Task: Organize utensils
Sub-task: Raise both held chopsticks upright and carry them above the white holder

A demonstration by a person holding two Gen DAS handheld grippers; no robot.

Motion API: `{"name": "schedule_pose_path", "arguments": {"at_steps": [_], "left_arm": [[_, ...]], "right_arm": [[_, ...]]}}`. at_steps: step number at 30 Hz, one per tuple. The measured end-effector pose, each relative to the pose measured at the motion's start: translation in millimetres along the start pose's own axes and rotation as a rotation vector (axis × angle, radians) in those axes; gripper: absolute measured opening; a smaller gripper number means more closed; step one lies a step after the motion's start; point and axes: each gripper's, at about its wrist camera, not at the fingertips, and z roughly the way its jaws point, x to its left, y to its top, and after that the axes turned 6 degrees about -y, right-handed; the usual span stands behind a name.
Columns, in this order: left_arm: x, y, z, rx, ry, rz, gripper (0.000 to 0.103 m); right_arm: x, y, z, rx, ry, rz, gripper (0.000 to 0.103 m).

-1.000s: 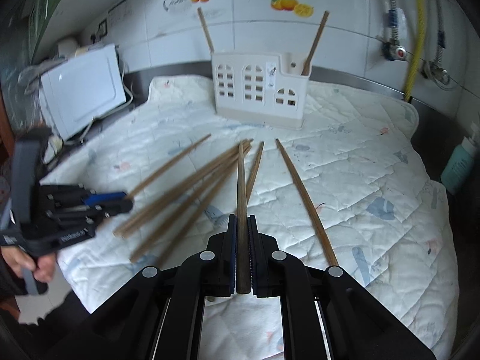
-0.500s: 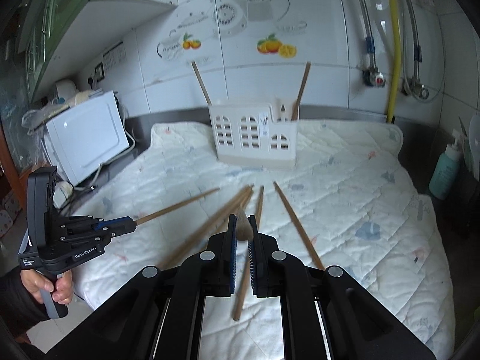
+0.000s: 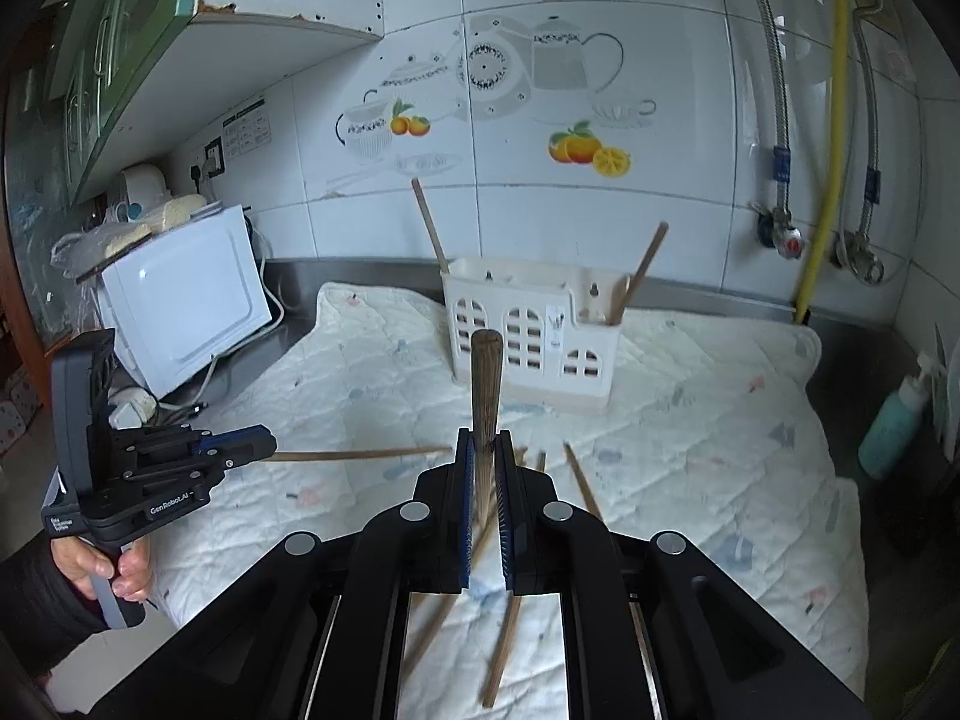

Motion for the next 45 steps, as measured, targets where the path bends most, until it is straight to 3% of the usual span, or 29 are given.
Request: {"name": "schedule_pose_path", "arguments": {"at_steps": [7, 23, 32, 38, 45], "left_arm": [[-7, 13, 3, -0.038, -0.001, 0.074, 0.005], [-9, 26, 7, -0.088, -0.036, 0.09, 0.005], [-20, 73, -3, -0.16, -0.041, 0.153, 0.005], [-23, 98, 0, -0.167, -0.037, 0.181, 0.005], [-20, 132, 2, -0.205, -0.05, 0.184, 0.005]], "right_arm": [[3, 23, -6, -0.035, -0.005, -0.019, 0.007], [10, 39, -8, -0.073, -0.007, -0.049, 0.007], [-6, 78, -2, -0.103, -0.04, -0.057, 0.007], [-20, 115, 10, -0.139, -0.096, -0.069, 0.007], [-37, 153, 47, -0.149, -0.158, -0.055, 0.007]]}}
